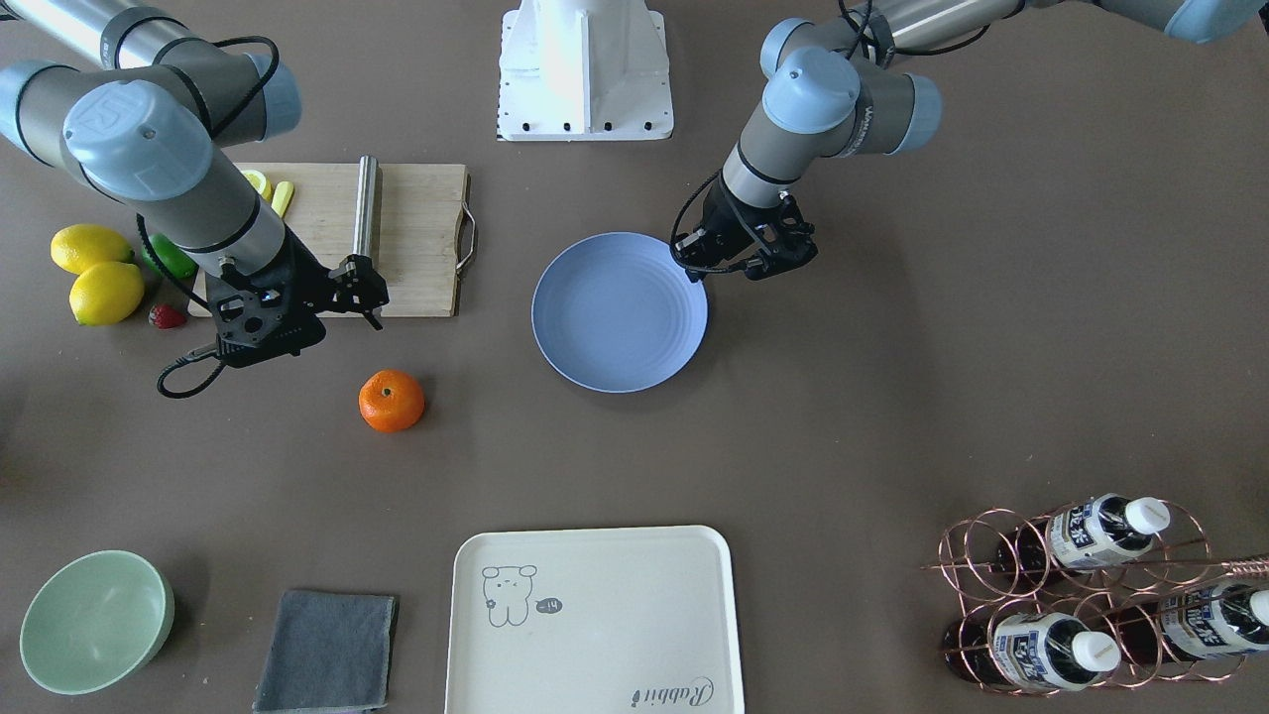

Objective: Pick orange to plate
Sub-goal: 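Set the plate down with left gripper while right lowers over orange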

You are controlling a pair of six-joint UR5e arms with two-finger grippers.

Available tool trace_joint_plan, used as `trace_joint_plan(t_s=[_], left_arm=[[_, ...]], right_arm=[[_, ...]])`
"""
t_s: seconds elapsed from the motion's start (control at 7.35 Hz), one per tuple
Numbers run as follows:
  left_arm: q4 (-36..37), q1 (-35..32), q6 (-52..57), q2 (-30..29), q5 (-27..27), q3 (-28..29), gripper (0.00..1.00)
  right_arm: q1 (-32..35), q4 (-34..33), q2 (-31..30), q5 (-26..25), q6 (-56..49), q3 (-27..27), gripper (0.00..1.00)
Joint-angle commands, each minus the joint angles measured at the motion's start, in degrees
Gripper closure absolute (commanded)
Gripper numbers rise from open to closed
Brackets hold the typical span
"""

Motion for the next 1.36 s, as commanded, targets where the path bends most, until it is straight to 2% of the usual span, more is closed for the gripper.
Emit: trace_joint_plan(t_s=[0.0, 0.41, 0.68, 0.82, 0.95, 1.09, 1.22], left_arm=[[0.0, 0.8, -0.1, -0.6, 0.2, -0.2, 1.0], [-0.1, 1.4, -0.1, -0.6, 0.1, -0.3, 1.0], [-0.1, 1.5, -0.1, -0.5, 0.2, -0.6, 1.0], [-0.1, 1.5, -0.1, -0.5, 0.1, -0.5, 0.93], [-0.1, 1.5, -0.1, -0.5, 0.1, -0.5, 0.4], [-0.1, 1.5, -0.1, -0.6, 0.1, -0.5, 0.27], [-0.1, 1.5, -0.1, -0.6, 0.1, -0.5, 0.24]], right_arm=[[-1.5, 0.5, 3.4, -3.0, 0.3, -5.3, 0.0], [-1.5, 6.3, 5.6, -3.9, 0.3, -12.4, 0.0], [-1.7, 6.3, 6.1, -3.9, 0.3, -12.9, 0.0], [-2.1, 6.3, 6.0, -4.0, 0.3, -13.0, 0.0], [-2.6, 6.3, 6.0, -4.9, 0.3, -13.1, 0.03], [-2.7, 6.3, 6.0, -4.9, 0.4, -13.0, 0.13], [-2.7, 6.3, 6.0, -5.0, 0.5, -12.9, 0.45]])
